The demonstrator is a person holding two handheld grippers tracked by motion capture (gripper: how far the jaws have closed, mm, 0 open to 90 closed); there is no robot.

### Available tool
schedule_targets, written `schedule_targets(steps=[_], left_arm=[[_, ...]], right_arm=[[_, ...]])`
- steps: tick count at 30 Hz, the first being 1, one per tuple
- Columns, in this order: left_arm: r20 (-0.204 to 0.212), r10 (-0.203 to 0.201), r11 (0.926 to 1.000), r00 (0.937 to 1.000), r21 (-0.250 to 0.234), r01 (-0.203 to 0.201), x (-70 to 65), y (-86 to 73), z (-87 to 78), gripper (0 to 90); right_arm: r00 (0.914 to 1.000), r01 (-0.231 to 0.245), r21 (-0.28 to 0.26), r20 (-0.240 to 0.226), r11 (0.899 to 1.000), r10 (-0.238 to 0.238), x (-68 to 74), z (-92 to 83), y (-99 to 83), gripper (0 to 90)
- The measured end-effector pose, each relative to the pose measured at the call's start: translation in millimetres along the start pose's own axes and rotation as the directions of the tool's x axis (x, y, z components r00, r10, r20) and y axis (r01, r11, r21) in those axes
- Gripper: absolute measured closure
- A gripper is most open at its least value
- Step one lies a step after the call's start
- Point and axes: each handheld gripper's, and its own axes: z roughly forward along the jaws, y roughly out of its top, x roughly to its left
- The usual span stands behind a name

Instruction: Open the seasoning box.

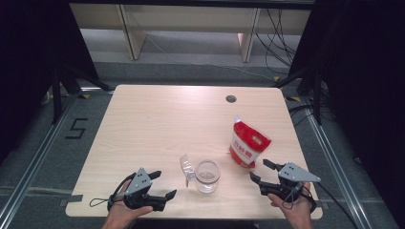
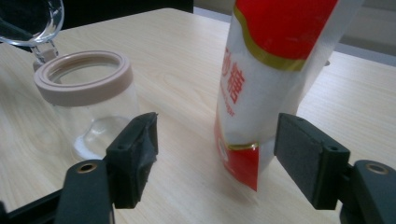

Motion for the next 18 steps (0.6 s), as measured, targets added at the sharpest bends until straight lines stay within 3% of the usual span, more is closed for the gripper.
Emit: schedule_targets(steps=[2, 5, 7, 10, 11, 14, 18], left_arm=[[-0.006, -0.026, 0.9997, 0.9996, 0.000, 0.026, -1.5, -0.7, 0.4, 15.2], [-0.007, -0.024, 0.9997, 0.9997, 0.000, 0.024, -1.4, -0.6, 0.4, 15.2], [-0.002, 0.000, 1.0000, 1.0000, -0.004, 0.000, 0.2, 0.2, 0.3, 15.2], [-0.008, -0.026, 0.9997, 0.9996, -0.002, 0.026, -0.9, -0.4, 0.9, 15.2], [0.001, -0.027, 0.9996, 0.9996, -0.006, 0.027, -0.5, -0.6, 1.7, 15.2], [-0.003, -0.024, 0.9997, 0.9997, -0.005, 0.024, -0.8, -0.4, 1.9, 15.3], [-0.006, -0.025, 0.9997, 0.9997, -0.001, 0.025, -0.9, -0.5, 2.6, 15.2]], right_arm=[[0.9999, 0.010, -0.004, 0.010, 1.000, -0.010, -1.7, 1.2, -1.6, 27.7], [0.9999, 0.008, -0.005, 0.010, 1.000, -0.008, -3.8, 3.2, -3.0, 26.1], [0.9998, -0.008, -0.009, 0.015, 1.000, 0.008, -5.3, 4.5, -5.6, 24.7], [0.9991, 0.034, -0.028, 0.026, 0.999, -0.033, -9.1, 5.9, -6.5, 24.3], [0.9998, -0.003, -0.008, 0.020, 1.000, 0.003, -8.3, 6.1, -8.2, 23.4], [0.9994, -0.024, 0.001, 0.026, 1.000, 0.024, -8.7, 6.4, -9.3, 22.5], [0.9990, -0.017, 0.005, 0.042, 1.000, 0.016, -13.3, 6.5, -11.4, 21.7]])
